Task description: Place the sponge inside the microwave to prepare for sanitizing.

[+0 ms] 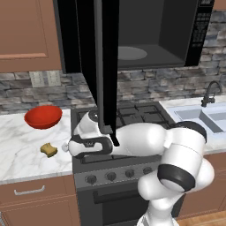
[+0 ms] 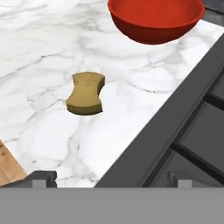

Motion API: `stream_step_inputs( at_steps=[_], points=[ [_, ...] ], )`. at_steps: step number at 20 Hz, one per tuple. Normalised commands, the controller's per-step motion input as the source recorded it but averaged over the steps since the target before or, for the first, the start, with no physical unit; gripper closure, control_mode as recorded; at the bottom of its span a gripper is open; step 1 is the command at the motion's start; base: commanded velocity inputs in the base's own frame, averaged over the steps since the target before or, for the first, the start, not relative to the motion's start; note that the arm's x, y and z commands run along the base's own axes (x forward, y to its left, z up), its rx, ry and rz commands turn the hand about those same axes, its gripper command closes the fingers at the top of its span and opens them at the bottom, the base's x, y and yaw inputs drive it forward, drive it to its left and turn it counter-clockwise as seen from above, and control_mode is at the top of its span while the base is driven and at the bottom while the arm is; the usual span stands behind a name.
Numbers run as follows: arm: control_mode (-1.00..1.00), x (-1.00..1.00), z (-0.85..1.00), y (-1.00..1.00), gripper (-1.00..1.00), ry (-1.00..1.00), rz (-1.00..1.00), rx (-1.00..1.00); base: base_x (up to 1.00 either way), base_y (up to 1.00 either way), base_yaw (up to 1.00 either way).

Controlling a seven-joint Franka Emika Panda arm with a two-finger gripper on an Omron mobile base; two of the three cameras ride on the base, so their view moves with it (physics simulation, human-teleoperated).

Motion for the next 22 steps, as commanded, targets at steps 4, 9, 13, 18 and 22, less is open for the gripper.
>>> stream_step_inputs(
  at_steps=[4, 9, 13, 18, 22],
  points=[
    [-1.0, 0.07, -0.02, 0.16, -1.0, 0.0, 0.0, 0.0, 0.0, 0.0, 0.0],
    [-1.0, 0.0, 0.0, 0.32, -1.0, 0.01, 0.0, 0.0, 0.0, 0.0, 0.0],
    [-1.0, 0.0, 0.0, 0.29, -1.0, 0.0, 0.0, 0.0, 0.0, 0.0, 0.0],
    [-1.0, 0.01, -0.04, 0.28, -1.0, 0.0, 0.0, 0.0, 0.0, 0.0, 0.0],
    [-1.0, 0.05, -0.12, 0.33, -1.0, 0.0, 0.0, 0.0, 0.0, 0.0, 0.0]
  ],
)
